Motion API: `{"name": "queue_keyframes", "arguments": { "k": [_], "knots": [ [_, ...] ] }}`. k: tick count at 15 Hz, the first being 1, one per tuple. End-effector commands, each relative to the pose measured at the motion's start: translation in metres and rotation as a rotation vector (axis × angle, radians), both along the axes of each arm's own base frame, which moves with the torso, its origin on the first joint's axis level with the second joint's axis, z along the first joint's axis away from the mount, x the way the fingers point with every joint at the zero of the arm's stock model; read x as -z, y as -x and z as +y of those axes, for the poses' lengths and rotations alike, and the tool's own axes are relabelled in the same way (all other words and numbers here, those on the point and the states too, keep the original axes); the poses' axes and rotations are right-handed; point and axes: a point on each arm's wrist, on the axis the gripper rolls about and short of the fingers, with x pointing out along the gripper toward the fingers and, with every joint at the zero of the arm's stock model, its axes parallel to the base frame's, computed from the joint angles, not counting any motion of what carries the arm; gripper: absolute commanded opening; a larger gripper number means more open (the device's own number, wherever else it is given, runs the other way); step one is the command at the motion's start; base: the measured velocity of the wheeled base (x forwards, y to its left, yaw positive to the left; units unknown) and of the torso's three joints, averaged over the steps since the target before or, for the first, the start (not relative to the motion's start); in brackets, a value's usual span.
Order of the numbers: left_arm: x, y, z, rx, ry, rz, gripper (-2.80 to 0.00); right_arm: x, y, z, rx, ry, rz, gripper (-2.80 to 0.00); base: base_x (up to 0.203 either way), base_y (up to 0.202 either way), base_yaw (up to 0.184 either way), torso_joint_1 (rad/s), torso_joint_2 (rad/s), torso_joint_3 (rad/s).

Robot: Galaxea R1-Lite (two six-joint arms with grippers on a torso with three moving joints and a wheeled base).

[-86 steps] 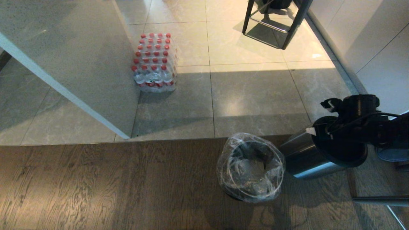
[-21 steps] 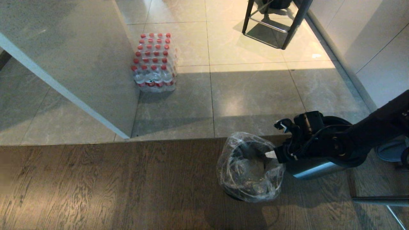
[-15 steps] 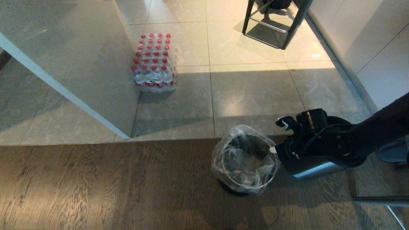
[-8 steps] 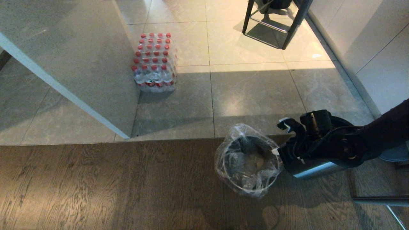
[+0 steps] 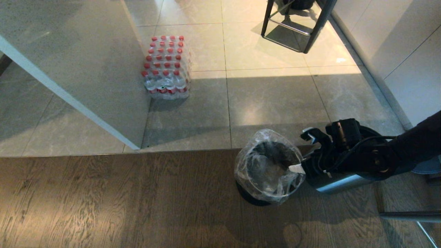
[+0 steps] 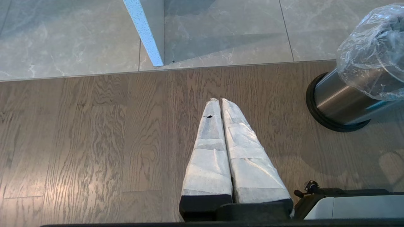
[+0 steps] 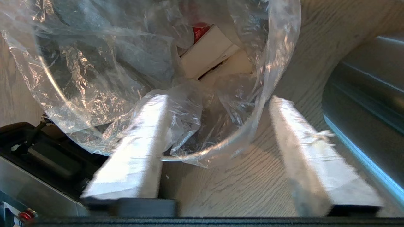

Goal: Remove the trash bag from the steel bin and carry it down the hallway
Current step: Pick up the trash bag

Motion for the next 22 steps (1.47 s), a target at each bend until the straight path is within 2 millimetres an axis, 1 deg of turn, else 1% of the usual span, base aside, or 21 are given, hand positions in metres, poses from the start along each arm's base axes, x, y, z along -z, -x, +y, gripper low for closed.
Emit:
{"name": "queue_keyframes", "arguments": {
  "k": [1,4,7,11,18,19,22],
  "knots": [
    [0.0,0.0,0.0,0.0,0.0,0.001,-2.8,-0.0009,0.0002,0.0005,-0.004,-0.002,-0.004,0.0,0.0,0.0,0.0,0.0,0.0,0.0],
    [0.0,0.0,0.0,0.0,0.0,0.001,-2.8,0.0027,0.0001,0.0005,0.014,-0.019,0.023,0.0,0.0,0.0,0.0,0.0,0.0,0.0],
    [0.0,0.0,0.0,0.0,0.0,0.001,-2.8,0.0068,-0.0046,0.002,0.05,-0.054,0.054,0.0,0.0,0.0,0.0,0.0,0.0,0.0],
    [0.0,0.0,0.0,0.0,0.0,0.001,-2.8,0.0015,-0.0046,0.002,0.049,-0.063,0.013,0.0,0.0,0.0,0.0,0.0,0.0,0.0],
    [-0.0001,0.0,0.0,0.0,0.0,-0.001,-2.8,0.001,-0.0039,0.0018,0.05,-0.064,0.012,0.0,0.0,0.0,0.0,0.0,0.0,0.0],
    [-0.0001,0.0,0.0,0.0,0.0,0.0,-2.8,-0.0007,-0.0033,0.0018,0.05,-0.068,0.008,-2.8,0.0,0.0,0.0,0.0,0.0,0.0],
    [0.0,0.0,0.0,0.0,0.0,0.001,-2.8,-0.0002,-0.0041,0.0042,0.036,-0.059,0.001,-2.8,0.0,0.0,0.0,0.0,0.0,0.0]
  ]
}}
